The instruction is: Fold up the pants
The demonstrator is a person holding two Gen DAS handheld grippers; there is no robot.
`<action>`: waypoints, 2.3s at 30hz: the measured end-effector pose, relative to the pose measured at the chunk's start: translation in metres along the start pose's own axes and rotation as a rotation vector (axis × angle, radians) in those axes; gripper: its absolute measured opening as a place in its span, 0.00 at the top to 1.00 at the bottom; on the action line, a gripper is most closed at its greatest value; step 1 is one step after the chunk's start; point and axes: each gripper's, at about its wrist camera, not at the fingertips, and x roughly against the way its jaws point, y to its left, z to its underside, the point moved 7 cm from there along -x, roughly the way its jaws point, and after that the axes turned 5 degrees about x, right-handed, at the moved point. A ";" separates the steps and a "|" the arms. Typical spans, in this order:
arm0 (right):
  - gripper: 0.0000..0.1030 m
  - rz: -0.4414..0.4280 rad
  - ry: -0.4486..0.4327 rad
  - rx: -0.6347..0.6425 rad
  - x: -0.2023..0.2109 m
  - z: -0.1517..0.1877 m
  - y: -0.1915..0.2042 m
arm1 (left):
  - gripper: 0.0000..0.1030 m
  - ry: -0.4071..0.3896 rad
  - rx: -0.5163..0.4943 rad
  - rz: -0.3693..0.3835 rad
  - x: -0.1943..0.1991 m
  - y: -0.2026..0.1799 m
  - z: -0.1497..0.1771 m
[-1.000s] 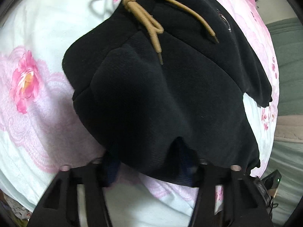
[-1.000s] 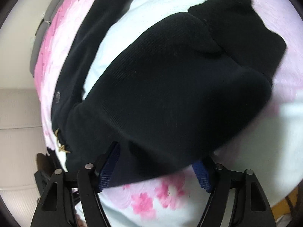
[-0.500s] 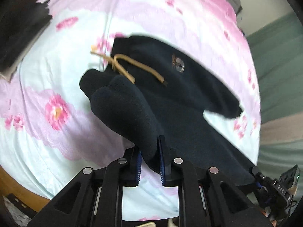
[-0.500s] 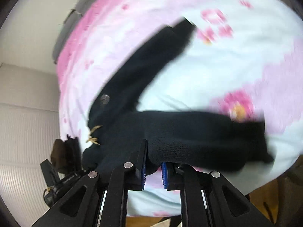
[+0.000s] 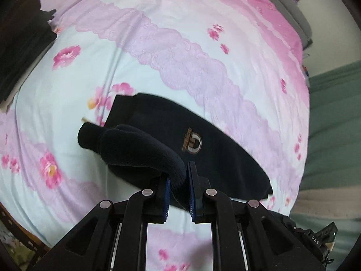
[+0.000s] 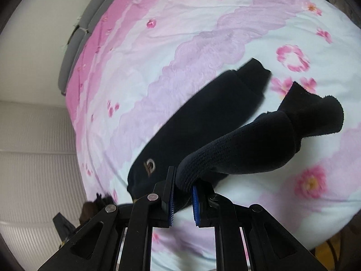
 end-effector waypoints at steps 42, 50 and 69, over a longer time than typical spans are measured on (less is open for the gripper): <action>0.36 0.289 -0.082 0.224 -0.053 -0.067 -0.066 | 0.28 0.144 -1.119 -0.267 -0.147 -0.096 -0.025; 0.36 0.244 -0.052 0.170 -0.091 -0.087 -0.071 | 0.82 0.192 -0.982 -0.199 -0.156 -0.089 -0.036; 0.36 0.209 -0.009 0.432 -0.072 -0.026 0.006 | 0.36 0.050 -0.826 -0.153 -0.112 -0.104 -0.066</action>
